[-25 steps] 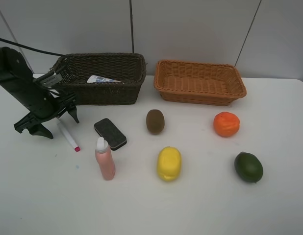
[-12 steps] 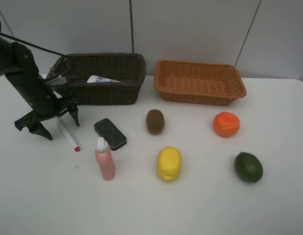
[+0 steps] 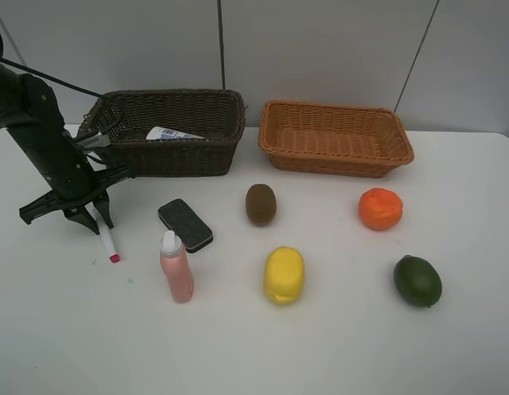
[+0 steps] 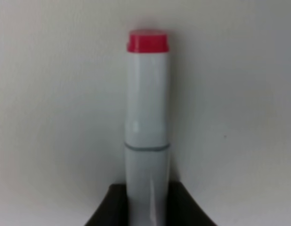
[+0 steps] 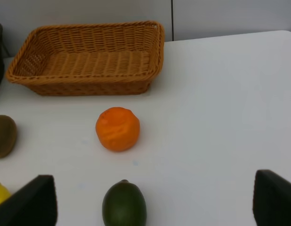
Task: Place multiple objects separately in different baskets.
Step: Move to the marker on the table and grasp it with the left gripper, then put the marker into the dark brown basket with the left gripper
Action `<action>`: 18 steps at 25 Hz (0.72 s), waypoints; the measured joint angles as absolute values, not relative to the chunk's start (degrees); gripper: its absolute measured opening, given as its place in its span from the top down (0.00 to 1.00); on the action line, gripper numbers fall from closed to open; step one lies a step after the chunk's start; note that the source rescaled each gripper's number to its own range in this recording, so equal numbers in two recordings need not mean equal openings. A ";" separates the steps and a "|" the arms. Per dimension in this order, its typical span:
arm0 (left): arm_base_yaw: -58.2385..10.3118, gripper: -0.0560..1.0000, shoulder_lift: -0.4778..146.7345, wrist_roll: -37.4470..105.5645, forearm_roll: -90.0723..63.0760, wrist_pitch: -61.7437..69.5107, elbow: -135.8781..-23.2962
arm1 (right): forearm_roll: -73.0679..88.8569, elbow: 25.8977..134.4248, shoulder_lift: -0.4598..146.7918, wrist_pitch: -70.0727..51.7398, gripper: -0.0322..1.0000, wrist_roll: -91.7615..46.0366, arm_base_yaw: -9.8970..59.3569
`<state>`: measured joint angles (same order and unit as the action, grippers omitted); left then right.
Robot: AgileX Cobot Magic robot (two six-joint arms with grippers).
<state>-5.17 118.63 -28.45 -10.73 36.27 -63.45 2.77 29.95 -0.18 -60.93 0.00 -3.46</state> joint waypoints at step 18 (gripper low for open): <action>-8.21 0.95 93.61 -8.95 -10.55 37.15 -62.45 | 2.77 29.95 -0.18 -60.93 0.04 0.00 -3.46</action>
<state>-8.21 93.61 -8.95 -10.55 37.15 -62.45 2.77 29.95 -0.18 -60.93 0.00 -3.46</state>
